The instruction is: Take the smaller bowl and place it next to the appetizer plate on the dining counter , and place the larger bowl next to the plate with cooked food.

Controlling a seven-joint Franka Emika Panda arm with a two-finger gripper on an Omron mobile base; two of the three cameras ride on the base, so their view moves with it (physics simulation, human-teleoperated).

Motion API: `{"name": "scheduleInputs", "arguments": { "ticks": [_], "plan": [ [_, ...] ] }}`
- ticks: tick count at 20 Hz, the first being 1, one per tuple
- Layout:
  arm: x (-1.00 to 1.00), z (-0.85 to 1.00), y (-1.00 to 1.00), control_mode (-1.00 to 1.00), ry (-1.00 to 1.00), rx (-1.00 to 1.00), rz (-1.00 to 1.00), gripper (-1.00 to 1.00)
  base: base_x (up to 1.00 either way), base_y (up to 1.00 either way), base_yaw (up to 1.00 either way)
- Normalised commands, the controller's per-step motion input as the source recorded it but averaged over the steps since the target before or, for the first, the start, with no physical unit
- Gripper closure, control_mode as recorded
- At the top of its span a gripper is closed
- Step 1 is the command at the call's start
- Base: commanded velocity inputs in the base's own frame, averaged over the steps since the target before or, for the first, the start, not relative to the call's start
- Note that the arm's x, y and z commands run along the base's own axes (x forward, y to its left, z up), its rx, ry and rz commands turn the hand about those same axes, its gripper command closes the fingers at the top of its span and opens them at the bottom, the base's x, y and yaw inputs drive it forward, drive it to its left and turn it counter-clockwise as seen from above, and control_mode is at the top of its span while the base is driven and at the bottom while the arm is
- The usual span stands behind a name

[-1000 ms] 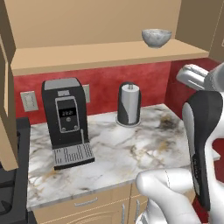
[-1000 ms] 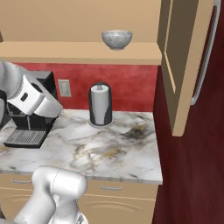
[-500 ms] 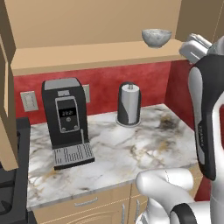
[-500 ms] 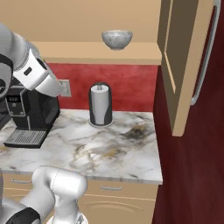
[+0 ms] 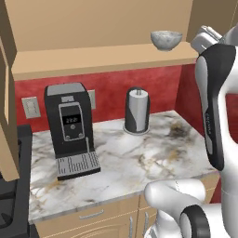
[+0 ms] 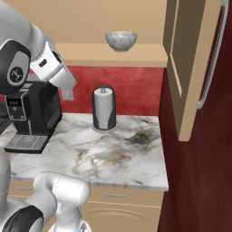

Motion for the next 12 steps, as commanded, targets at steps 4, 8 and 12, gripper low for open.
{"name": "scheduleInputs", "arguments": {
  "ticks": [4,8,12],
  "plan": [
    [0.57,0.0,-0.22,-1.0,-0.15,0.0,0.03,-1.0,0.0,0.0,0.0],
    [0.7,0.0,-0.17,-1.0,-0.1,0.0,0.05,-1.0,0.0,0.0,0.0],
    [0.74,0.14,-0.22,-1.0,0.08,0.07,0.0,-1.0,0.0,0.0,0.0]
  ]
}}
